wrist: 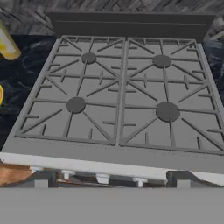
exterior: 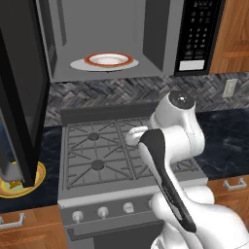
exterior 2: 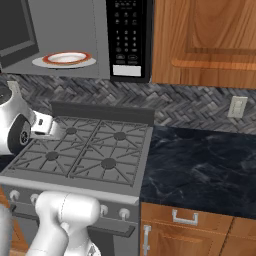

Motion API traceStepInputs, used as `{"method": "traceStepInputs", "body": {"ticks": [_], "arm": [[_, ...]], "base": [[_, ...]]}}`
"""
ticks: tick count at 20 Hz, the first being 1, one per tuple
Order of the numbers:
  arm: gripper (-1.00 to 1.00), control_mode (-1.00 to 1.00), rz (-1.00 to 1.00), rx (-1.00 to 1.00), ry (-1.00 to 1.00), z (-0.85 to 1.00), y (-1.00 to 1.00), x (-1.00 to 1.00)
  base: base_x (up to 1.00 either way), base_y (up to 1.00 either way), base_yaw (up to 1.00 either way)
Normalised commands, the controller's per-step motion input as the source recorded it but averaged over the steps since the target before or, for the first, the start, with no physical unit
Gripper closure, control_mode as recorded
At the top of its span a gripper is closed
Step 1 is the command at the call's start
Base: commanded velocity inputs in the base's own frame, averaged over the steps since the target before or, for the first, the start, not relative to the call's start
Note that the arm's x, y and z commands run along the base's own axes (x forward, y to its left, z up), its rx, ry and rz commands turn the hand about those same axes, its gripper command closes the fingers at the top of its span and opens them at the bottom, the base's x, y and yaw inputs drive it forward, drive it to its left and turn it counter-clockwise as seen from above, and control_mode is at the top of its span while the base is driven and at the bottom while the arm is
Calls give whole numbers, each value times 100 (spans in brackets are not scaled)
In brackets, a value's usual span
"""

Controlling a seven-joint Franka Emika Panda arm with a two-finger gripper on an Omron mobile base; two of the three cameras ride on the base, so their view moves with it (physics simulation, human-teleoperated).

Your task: Pick the cheese from the counter and place it in the microwave.

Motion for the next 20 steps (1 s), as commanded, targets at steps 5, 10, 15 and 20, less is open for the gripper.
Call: {"method": "traceStepInputs", "body": {"ticks": [5, 10, 15, 20], "arm": [[-100, -100, 0, 0, -19, -6, 78, -14], [-100, -100, 8, 4, -19, -6, 44, 0], [-100, -100, 26, 12, -14, -8, 33, 4], [-100, -100, 44, 18, -7, -4, 21, 6]], "base": [[0, 0, 0], [0, 0, 0], [0, 0, 0], [0, 0, 0]]}}
